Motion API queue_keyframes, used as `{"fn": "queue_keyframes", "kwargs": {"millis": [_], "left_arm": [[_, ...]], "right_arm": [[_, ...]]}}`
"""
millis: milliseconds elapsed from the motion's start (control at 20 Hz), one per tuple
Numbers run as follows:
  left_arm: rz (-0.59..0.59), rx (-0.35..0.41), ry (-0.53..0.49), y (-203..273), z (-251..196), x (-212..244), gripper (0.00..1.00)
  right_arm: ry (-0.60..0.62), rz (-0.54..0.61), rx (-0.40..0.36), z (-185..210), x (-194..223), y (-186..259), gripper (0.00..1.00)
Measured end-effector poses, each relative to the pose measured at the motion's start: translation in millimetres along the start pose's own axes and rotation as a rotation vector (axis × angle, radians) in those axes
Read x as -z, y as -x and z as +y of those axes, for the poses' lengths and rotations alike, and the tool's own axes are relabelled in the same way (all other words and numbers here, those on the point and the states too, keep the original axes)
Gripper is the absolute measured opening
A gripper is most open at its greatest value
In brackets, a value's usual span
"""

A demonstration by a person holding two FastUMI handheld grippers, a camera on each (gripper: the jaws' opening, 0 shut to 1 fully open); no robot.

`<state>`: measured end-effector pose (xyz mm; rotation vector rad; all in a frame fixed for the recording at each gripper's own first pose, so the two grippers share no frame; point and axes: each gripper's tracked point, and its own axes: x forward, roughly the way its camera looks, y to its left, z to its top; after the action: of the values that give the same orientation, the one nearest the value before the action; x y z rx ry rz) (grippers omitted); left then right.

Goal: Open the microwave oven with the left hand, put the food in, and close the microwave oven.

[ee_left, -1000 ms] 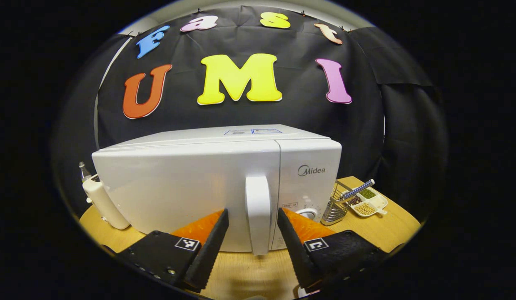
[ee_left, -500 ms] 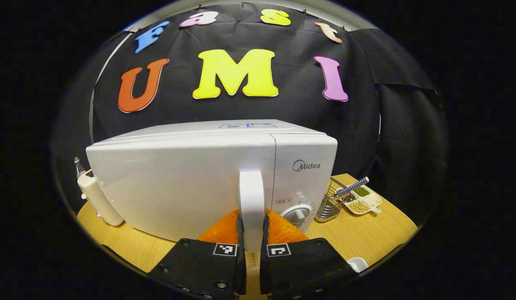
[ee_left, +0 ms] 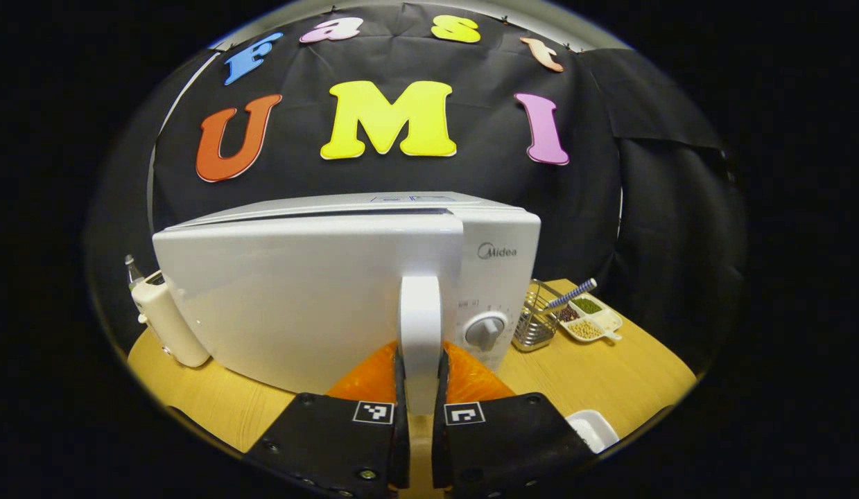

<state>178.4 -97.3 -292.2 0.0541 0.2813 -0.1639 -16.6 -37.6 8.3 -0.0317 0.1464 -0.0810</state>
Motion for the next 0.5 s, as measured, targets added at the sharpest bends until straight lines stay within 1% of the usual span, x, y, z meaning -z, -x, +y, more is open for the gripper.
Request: {"fn": "queue_keyframes", "kwargs": {"millis": [150,200,300,350,400,500], "left_arm": [[0.006,0.038,0.050,44,9,18,0.12],[0.001,0.039,0.036,58,14,20,0.12],[0.007,0.016,0.005,85,28,27,0.12],[0.014,0.002,0.011,96,36,32,0.12],[0.021,-0.015,0.027,108,43,38,0.12],[0.023,-0.050,0.023,128,58,44,0.12]], "right_arm": [[0.014,-0.003,-0.032,11,2,0,1.00],[0.016,-0.001,-0.046,17,3,-1,1.00],[0.004,-0.005,-0.098,36,1,-6,1.00],[0.002,-0.006,-0.125,46,1,-9,0.96],[0.010,-0.007,-0.147,55,2,-11,1.00],[0.021,-0.013,-0.201,77,2,-14,1.00]]}}
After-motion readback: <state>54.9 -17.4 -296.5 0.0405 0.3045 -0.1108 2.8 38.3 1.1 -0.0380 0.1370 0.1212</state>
